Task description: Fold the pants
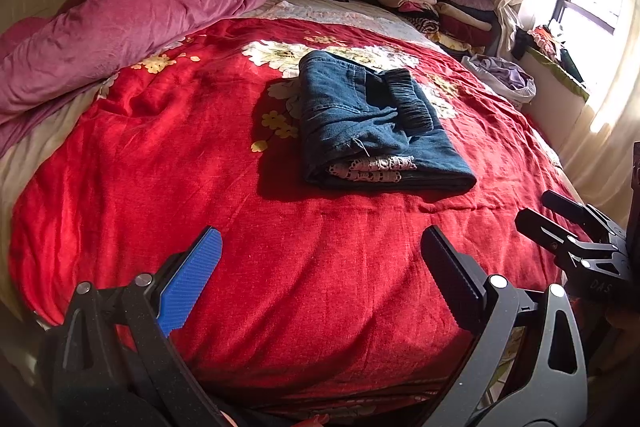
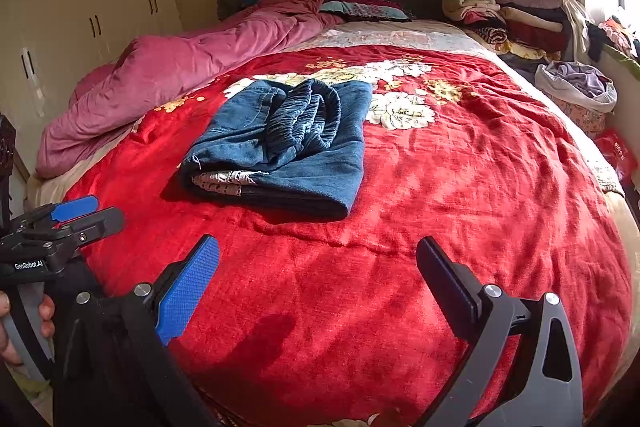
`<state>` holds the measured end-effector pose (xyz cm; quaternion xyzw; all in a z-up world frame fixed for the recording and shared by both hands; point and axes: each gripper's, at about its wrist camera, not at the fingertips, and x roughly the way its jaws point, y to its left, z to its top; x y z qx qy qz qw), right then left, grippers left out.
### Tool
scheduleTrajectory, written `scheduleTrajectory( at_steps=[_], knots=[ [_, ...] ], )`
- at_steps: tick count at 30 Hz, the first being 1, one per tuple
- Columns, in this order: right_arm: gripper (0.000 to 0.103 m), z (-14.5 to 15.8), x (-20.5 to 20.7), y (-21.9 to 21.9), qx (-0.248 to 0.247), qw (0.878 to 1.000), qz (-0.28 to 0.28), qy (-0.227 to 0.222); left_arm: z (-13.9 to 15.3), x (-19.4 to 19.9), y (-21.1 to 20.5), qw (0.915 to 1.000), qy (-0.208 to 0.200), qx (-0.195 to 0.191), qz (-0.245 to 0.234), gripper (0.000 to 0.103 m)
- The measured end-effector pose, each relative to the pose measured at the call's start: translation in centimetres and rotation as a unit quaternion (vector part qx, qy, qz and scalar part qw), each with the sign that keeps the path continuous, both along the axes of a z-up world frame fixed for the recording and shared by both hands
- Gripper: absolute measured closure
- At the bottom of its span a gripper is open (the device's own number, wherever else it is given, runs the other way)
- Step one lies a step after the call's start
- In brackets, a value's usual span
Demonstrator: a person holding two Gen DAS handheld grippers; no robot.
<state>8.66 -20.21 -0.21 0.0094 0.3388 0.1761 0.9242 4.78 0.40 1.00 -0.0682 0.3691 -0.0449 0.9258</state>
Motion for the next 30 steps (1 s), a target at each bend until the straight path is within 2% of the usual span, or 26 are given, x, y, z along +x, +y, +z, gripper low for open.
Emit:
scheduleTrajectory(
  at_steps=[17,28,30],
  knots=[
    [0.005,0.1,0.1,0.0,-0.003,1.000,-0.002,-0.002,-0.5,0.1,-0.2,0.9999,0.008,0.006,-0.005,0.010],
    [0.005,-0.8,0.5,-0.7,-0.014,1.000,-0.025,0.010,-0.6,0.1,0.2,0.9999,0.013,0.005,-0.005,0.010],
    [0.005,-1.1,0.6,-1.0,-0.017,0.999,-0.031,0.013,-0.6,0.1,0.4,0.9998,0.015,0.014,0.002,0.010]
  ],
)
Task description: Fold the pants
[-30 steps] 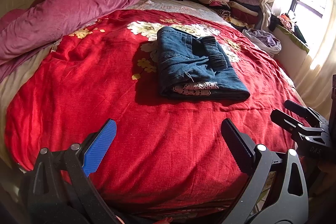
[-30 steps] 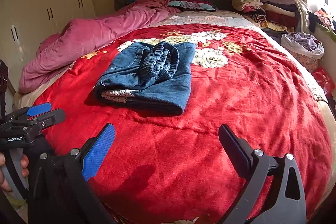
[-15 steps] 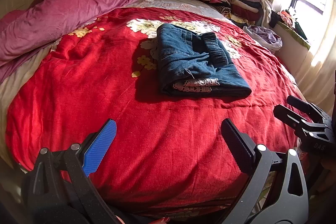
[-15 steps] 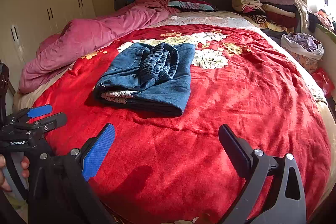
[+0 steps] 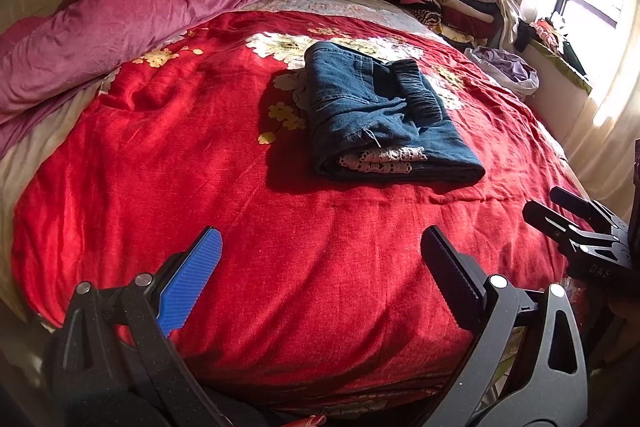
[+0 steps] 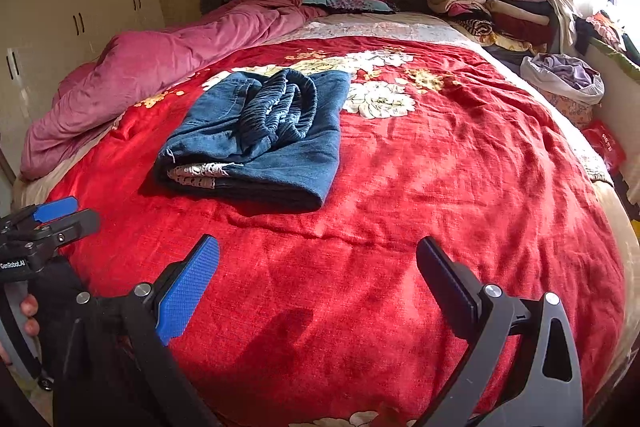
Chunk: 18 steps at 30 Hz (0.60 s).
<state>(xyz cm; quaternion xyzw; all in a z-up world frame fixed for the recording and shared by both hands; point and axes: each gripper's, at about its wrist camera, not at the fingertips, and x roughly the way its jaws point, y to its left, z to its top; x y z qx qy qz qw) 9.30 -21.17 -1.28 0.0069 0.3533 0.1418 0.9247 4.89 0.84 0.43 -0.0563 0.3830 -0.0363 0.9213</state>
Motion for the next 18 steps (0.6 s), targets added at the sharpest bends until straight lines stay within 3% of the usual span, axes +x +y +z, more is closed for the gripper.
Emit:
scheduleTrajectory(
  at_steps=[5,9,11,18],
  knots=[
    [0.005,-0.8,0.6,-1.6,-0.004,1.000,-0.028,0.006,-0.3,0.9,1.1,0.9982,0.014,0.044,0.040,0.010],
    [0.005,-1.5,1.7,-3.8,-0.003,0.998,-0.060,0.013,-0.1,2.0,4.0,0.9992,0.010,-0.013,0.036,0.010],
    [0.005,-1.5,2.5,-5.5,-0.008,0.996,-0.083,0.007,-0.1,3.3,6.1,0.9979,0.015,-0.022,0.059,0.010],
    [0.005,-1.4,9.7,-15.2,-0.070,0.978,-0.195,0.003,-1.7,11.4,15.8,0.9823,0.082,0.032,0.165,0.010]
  ],
)
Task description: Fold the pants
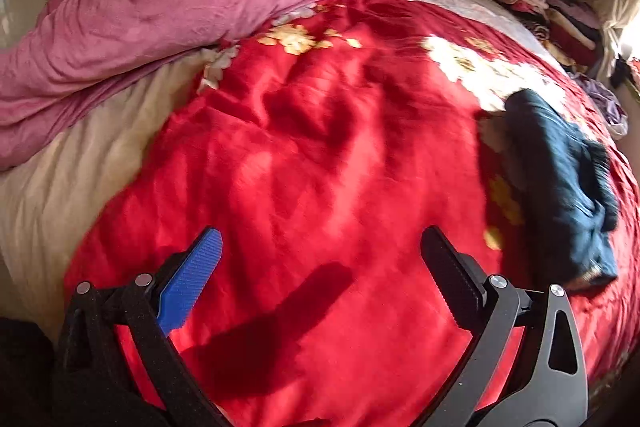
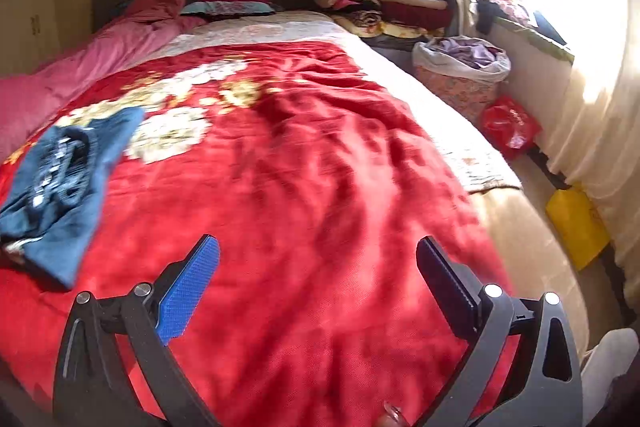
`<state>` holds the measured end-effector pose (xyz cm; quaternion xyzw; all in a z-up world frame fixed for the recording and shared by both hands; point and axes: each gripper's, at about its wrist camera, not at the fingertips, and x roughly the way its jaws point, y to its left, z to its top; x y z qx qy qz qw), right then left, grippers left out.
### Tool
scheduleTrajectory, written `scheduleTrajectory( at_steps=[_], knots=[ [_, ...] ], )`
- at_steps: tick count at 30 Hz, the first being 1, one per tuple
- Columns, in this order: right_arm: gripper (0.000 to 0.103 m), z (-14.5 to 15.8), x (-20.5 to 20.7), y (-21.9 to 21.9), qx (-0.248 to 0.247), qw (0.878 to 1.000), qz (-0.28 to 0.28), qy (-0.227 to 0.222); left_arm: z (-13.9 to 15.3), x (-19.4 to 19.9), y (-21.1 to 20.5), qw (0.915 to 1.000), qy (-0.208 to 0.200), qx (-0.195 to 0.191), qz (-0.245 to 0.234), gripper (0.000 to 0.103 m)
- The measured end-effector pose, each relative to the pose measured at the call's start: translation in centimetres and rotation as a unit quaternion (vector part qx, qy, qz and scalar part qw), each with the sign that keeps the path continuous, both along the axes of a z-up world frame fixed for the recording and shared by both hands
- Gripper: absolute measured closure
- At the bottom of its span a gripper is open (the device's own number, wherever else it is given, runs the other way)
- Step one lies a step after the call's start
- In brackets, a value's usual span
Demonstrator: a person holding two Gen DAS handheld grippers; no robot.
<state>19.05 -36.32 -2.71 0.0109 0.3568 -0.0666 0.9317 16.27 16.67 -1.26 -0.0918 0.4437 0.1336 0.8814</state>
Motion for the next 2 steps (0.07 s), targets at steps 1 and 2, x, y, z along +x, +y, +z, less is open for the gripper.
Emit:
scheduleTrajectory(
  at_steps=[1,2],
  knots=[
    [0.005,-0.1,1.5,-1.8,0.004,1.000,-0.017,0.003,-0.2,1.2,1.4,0.9998,0.006,0.008,0.018,0.010],
    [0.005,-0.2,2.8,-3.5,0.006,0.999,-0.035,0.007,-0.3,2.2,2.8,0.9995,0.008,0.008,0.029,0.010]
  ],
)
